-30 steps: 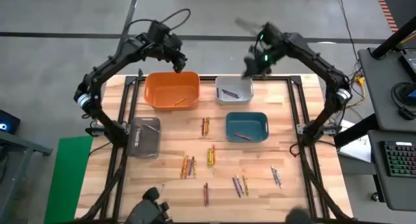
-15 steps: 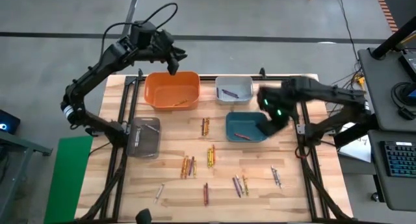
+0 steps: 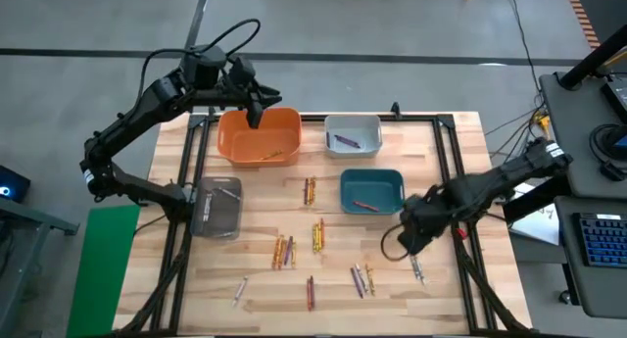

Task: Sort crayons
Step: Put the white crayon into the black bin

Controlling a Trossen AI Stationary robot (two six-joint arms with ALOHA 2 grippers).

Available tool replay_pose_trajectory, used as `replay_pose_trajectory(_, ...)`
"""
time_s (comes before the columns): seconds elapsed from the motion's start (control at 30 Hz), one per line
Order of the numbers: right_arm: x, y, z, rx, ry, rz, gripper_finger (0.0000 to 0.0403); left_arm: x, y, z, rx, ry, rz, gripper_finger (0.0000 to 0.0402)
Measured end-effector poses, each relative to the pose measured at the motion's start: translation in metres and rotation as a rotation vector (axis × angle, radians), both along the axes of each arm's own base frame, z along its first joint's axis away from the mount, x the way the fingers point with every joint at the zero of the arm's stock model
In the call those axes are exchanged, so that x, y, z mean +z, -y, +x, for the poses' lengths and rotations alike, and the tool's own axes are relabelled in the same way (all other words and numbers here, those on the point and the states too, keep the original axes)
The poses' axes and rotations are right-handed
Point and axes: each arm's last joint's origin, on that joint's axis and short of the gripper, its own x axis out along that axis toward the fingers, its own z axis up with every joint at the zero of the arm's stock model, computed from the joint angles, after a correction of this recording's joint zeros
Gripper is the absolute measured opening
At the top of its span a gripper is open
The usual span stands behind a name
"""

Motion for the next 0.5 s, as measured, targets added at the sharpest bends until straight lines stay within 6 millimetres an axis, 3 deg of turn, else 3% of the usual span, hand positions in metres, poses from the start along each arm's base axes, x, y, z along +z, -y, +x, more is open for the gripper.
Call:
replay_pose_trajectory(0.27, -0.061, -0.009, 0.012, -0.089, -0.111, -0.037, 0.0043, 0.004, 0.014, 0.012, -0.003, 0.092, -0.139, 0.0077)
replay_pose_trajectory(0.5, -0.076, -0.009, 0.012, -0.081, -0.133, -0.045, 0.0077, 0.002, 0.045, 0.030, -0.026, 0.103, -0.255, 0.0077)
